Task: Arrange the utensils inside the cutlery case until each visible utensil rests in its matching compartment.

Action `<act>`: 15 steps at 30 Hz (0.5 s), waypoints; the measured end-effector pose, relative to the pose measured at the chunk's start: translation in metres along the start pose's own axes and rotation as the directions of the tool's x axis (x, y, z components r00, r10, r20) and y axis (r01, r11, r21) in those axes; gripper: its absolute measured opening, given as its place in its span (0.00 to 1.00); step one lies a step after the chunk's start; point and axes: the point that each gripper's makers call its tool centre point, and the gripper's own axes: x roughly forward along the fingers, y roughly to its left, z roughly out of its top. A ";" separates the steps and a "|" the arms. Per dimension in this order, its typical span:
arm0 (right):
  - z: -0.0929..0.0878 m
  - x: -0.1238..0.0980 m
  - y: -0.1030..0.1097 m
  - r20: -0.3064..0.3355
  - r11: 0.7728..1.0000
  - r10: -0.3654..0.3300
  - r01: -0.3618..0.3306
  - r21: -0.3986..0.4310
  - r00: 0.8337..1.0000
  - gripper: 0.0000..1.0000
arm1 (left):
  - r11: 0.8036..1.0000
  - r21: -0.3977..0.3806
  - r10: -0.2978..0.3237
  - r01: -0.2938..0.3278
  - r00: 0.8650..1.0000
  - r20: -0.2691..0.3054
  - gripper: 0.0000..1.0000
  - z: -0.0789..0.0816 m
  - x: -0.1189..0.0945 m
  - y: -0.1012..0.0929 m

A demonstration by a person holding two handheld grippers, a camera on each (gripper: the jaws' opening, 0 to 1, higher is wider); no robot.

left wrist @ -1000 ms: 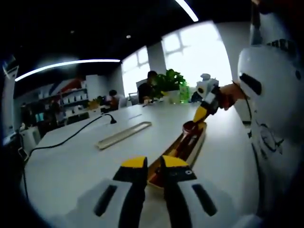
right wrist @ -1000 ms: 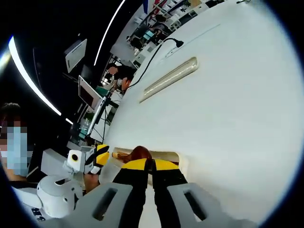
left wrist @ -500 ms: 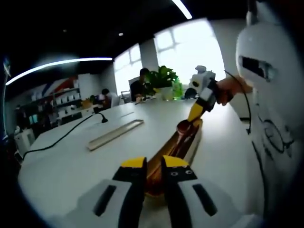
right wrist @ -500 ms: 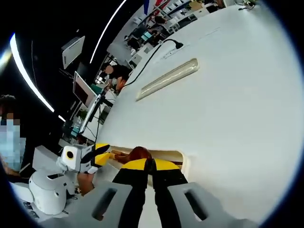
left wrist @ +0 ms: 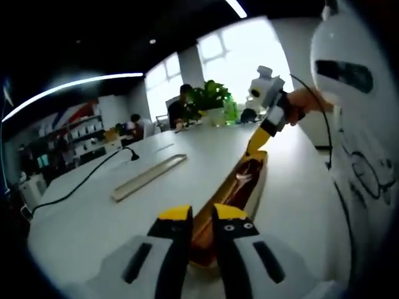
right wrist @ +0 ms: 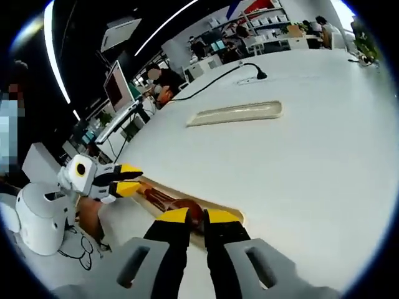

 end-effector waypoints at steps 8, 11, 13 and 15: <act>0.029 -0.014 -0.007 0.087 0.995 -0.005 0.014 -0.096 0.996 0.07 | 0.998 -0.056 -0.003 0.007 0.998 0.063 0.15 0.019 -0.012 0.006; 0.043 -0.021 -0.010 0.139 0.992 0.011 0.006 -0.124 0.990 0.07 | 0.999 -0.043 0.034 -0.032 0.997 0.064 0.15 0.026 -0.020 0.019; 0.050 -0.027 -0.014 0.161 0.991 0.013 0.010 -0.137 0.987 0.07 | 0.998 -0.031 0.055 -0.054 0.997 0.061 0.15 0.031 -0.025 0.028; 0.054 -0.031 -0.017 0.174 0.987 0.014 0.014 -0.161 0.985 0.07 | 0.997 -0.013 0.080 -0.079 0.995 0.059 0.15 0.037 -0.030 0.037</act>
